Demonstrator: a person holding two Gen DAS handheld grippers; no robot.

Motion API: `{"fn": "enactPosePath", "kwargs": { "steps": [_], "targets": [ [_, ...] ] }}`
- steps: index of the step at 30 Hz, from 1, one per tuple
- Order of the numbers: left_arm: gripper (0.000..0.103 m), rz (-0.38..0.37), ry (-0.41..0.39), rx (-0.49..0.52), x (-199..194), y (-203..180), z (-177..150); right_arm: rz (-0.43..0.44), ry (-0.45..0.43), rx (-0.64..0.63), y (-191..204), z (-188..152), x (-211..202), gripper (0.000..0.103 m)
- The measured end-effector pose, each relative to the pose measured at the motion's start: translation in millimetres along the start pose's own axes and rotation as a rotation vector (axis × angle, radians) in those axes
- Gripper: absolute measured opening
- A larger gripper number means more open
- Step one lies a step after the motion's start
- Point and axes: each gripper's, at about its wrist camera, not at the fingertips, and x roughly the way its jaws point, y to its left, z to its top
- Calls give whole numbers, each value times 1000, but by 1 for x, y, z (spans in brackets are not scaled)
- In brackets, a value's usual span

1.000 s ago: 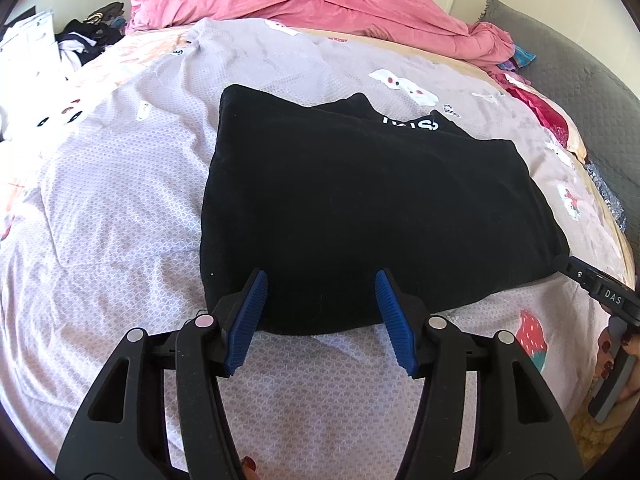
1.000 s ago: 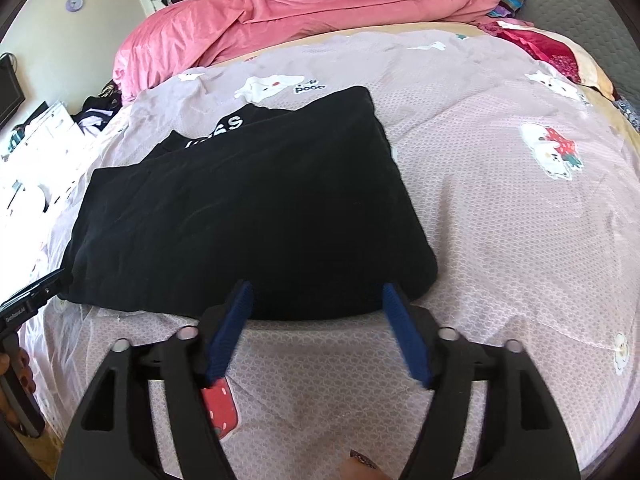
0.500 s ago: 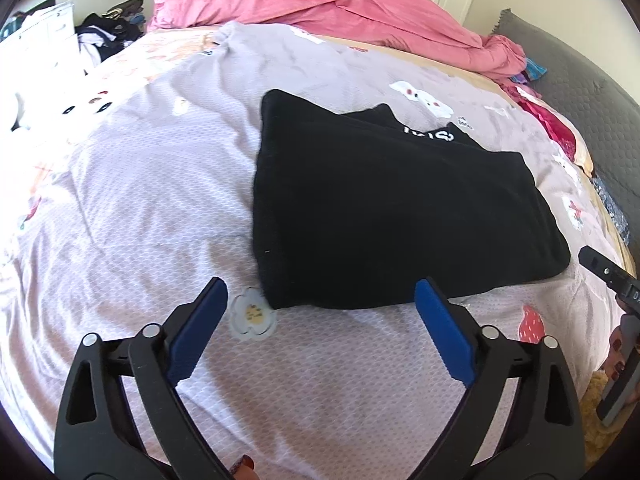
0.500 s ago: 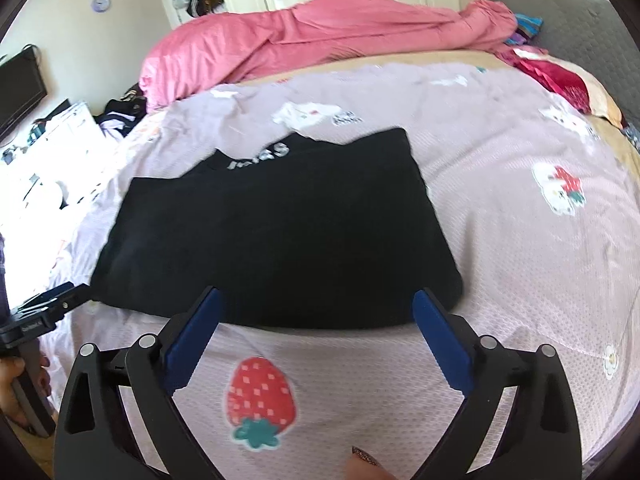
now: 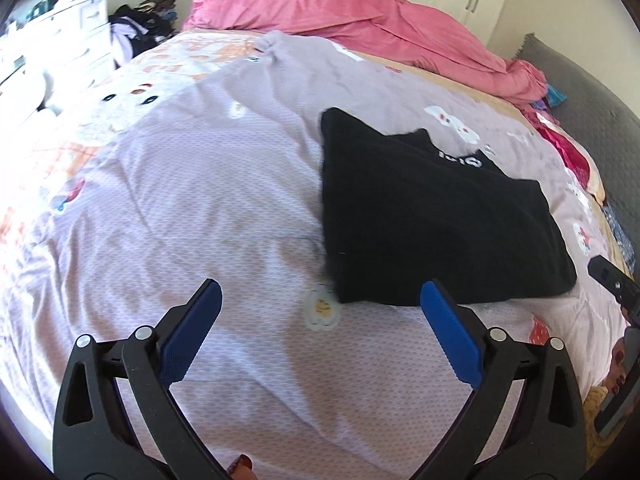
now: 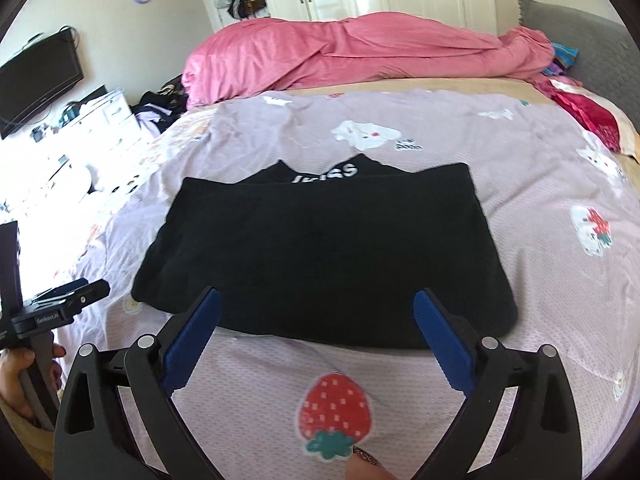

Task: Fold small clothes
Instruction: 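Move both open grippers to the side edge of the folded sweatshirt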

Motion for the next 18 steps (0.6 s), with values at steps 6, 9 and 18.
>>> {"fn": "enactPosePath", "kwargs": {
  "steps": [6,9,18],
  "targets": [
    [93,26,-13,-38,-7,21,2,38,4,-63,30,6,7,96],
    [93,36,-19,-53,-10,29,4,47,5,-105,45,7,10,96],
    [94,61,-28,-83,-13,49,9,85,11,-217,87,7,21,96]
  ]
}}
